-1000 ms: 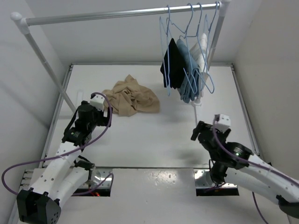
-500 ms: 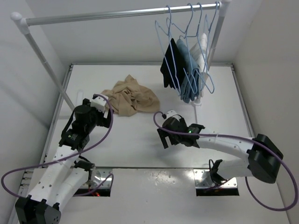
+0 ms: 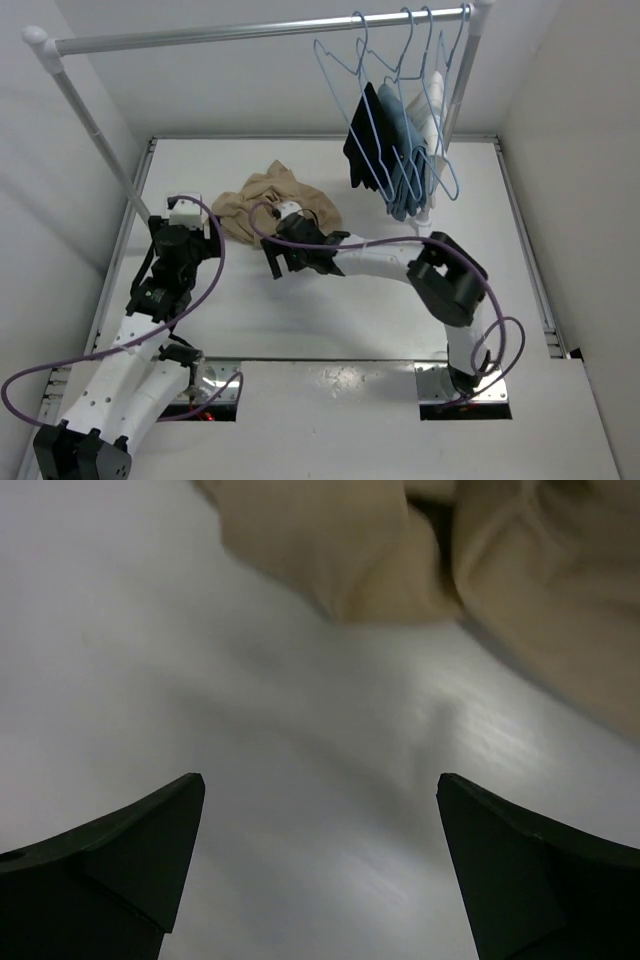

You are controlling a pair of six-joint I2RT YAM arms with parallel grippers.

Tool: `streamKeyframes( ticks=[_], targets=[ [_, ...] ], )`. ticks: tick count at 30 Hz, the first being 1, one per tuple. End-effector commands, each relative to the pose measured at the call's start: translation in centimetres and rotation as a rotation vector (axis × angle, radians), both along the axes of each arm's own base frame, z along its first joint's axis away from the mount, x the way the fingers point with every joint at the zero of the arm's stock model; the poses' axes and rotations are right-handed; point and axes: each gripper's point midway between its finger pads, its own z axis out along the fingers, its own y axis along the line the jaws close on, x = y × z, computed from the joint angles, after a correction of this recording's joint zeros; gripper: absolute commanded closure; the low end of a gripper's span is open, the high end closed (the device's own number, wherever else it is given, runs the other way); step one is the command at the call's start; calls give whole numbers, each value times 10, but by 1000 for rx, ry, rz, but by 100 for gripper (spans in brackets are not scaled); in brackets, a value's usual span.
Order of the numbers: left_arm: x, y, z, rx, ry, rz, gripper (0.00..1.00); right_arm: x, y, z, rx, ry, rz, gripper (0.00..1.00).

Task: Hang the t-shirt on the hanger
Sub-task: Move the tshirt to the center of the board

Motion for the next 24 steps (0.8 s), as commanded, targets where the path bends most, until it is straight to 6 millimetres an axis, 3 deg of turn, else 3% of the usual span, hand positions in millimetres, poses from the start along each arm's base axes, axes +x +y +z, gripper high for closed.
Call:
streamKeyframes(
  ticks=[1,2,4,5,8,9,13,14,15,16,19,20,21,22,24],
  targets=[
    [-4,26,10,-19,-54,168,7,46,52,39,170,-111,-71,0],
    [-6,28,8,-4,-42,177,7,63,56,31,164,-125,-127,0],
    [-6,28,8,-4,-42,177,7,79,57,25,145,-160,-186,0],
    [-7,28,4,-1,-34,177,7,84,57,8,114,-160,-203,0],
    [-8,24,3,8,-34,135,7,103,73,17,129,-204,-218,3],
    [-7,22,3,5,-33,124,7,103,73,2,104,-189,-217,6],
    [-7,20,1,30,-26,97,7,106,71,-9,91,-172,-215,45],
    [-5,19,0,30,-26,97,7,102,63,-14,80,-152,-211,75],
    [-5,20,0,39,-24,94,7,98,66,-9,102,-146,-179,90],
    [-5,20,1,48,-22,92,7,93,63,-8,88,-146,-153,100],
    [-2,16,-5,76,7,49,7,55,63,14,109,-158,21,100],
    [-1,9,-6,77,11,6,7,28,48,-5,77,-110,73,100],
    [1,4,-9,86,25,-31,7,11,53,26,174,-105,145,100],
    [3,0,-14,116,47,-76,8,-16,30,4,153,-36,175,100],
    [2,-14,-29,124,105,-174,10,-53,19,11,199,21,263,100]
  ],
)
